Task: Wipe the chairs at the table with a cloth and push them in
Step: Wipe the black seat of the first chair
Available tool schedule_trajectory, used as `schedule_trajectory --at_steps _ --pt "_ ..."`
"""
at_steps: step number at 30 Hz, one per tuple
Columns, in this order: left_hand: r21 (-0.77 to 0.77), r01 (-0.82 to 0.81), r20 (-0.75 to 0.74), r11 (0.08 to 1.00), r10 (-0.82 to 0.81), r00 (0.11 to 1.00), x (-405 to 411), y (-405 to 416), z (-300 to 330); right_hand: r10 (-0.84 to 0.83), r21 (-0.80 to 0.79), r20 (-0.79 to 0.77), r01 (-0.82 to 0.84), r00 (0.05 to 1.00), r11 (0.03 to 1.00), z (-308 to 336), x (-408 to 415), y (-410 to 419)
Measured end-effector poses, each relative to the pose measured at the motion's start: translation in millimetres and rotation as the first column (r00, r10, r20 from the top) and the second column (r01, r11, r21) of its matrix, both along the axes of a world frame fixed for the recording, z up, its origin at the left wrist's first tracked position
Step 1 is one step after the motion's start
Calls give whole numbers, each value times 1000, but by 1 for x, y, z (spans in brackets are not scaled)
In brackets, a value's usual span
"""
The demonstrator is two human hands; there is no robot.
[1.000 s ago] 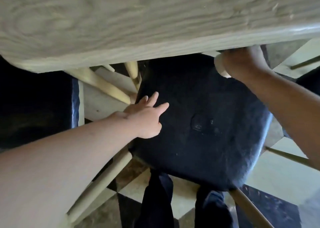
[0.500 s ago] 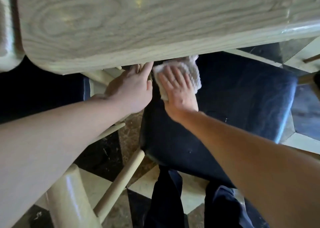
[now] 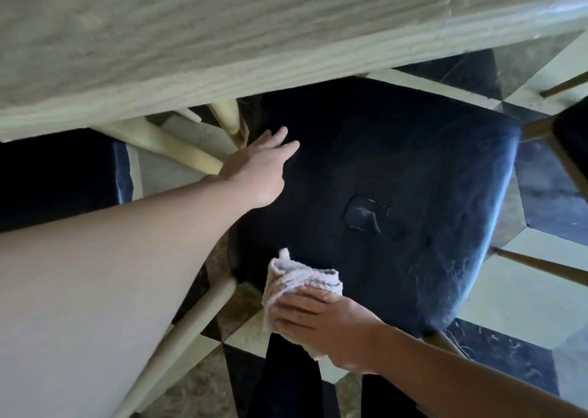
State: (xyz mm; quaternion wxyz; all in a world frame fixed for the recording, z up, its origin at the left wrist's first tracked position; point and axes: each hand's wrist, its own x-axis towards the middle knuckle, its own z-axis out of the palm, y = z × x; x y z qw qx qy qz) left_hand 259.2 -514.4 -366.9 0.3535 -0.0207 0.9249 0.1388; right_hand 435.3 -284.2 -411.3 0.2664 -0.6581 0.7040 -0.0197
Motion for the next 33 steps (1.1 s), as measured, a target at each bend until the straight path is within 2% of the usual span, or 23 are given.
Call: schedule_trajectory --at_steps 2,4,5,6,7,9,11,13,15,16,18,21,23,26,29,33 --pt "-10 27 -4 1000 -27 1000 6 -1 -10 116 19 -14 -116 993 993 5 3 14" --pt "-13 49 -10 999 -49 999 17 -3 -15 124 -35 9 -124 992 992 18 3 24" --pt "-10 59 -29 998 -59 998 21 -2 -17 70 -78 63 -65 996 995 27 -1 29" --pt "-12 71 -50 997 -71 996 27 1 -20 -36 -123 177 58 984 991 37 -7 32" --pt "-33 86 -69 996 -88 994 32 4 -23 -181 -145 320 237 930 961 47 -17 34" --pt "-113 112 -101 987 -124 987 41 14 -31 -468 -108 505 591 725 799 72 -48 33" --pt "-144 88 -138 986 -108 984 47 21 -40 -673 -72 543 826 502 559 91 -94 28" --pt "-154 69 -153 986 -93 984 49 23 -46 -800 -69 489 929 348 363 102 -146 16" --pt "-146 60 -176 987 -86 981 46 17 -47 -861 -162 403 950 310 267 102 -196 -5" --pt "-124 57 -186 991 -80 979 46 17 -46 -887 -233 322 936 331 265 98 -215 -14" --pt "-100 37 -199 994 -56 978 42 10 -42 -897 -282 149 887 417 365 81 -251 -44" --pt "-59 4 -164 998 -13 986 37 12 -41 -794 -124 -27 786 607 606 40 -269 -72" --pt "-61 -6 -167 998 -4 986 33 15 -40 -748 -91 -72 742 660 664 15 -263 -76" --pt "-111 7 -168 994 -25 986 37 20 -39 -819 -150 -4 809 574 568 0 -240 -54" --pt "-147 -4 -189 989 -24 982 41 27 -38 -881 -183 -10 865 473 466 -2 -222 -8" --pt "-117 -18 -188 993 -4 982 38 23 -37 -977 -169 -21 963 211 211 1 -213 72"
